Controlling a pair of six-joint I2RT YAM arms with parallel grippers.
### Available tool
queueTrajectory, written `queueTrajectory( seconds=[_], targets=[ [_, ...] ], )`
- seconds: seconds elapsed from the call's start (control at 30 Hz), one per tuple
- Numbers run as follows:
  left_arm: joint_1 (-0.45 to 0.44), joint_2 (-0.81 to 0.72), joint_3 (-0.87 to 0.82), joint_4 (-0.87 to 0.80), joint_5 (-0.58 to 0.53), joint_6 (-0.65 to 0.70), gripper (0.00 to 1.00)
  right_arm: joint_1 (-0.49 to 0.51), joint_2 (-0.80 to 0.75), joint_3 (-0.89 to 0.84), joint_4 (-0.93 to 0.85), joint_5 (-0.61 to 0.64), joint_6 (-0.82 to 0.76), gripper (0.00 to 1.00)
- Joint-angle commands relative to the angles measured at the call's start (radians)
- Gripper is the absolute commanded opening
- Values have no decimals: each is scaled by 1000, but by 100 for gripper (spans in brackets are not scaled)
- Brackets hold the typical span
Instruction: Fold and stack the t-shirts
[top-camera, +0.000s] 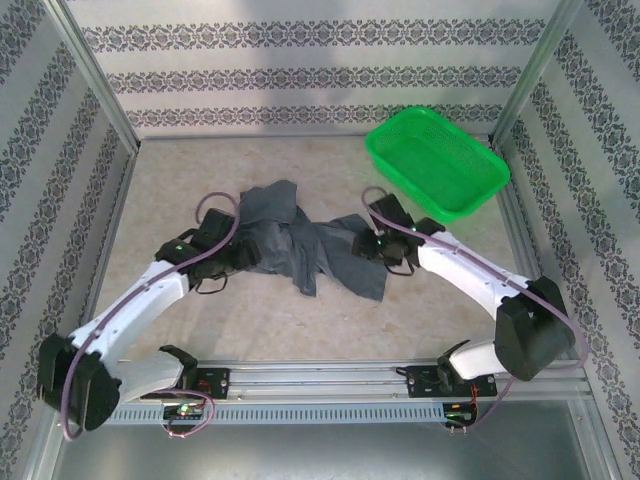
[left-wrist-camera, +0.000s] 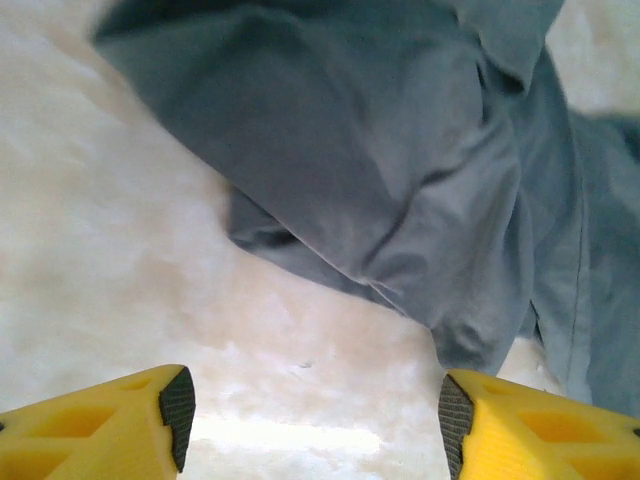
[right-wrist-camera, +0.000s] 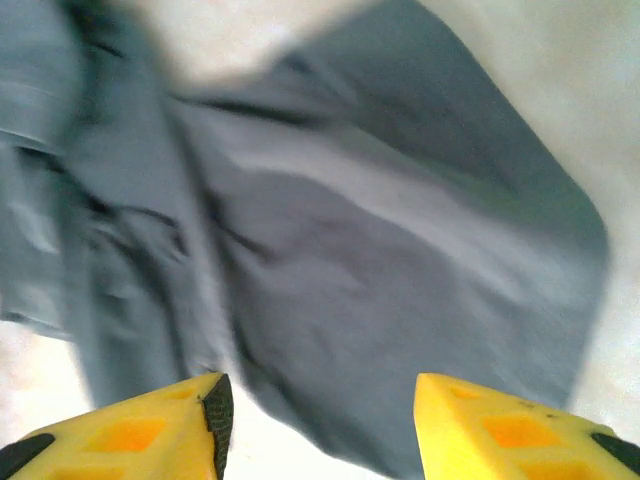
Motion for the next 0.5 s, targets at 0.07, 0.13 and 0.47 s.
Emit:
queueTrajectory(
  seconds=[0.07,0.13,0.47],
  targets=[
    [-122,176,22,183,76,-48,70,-46,-22,-152,45,-129,86,56],
    [-154,244,31,229,93,-69,71,-45,-8,-177,48,-155,100,57],
    [-267,474,109,350,126,-145,67,-47,45,-250,46,-179,228,57]
  ],
)
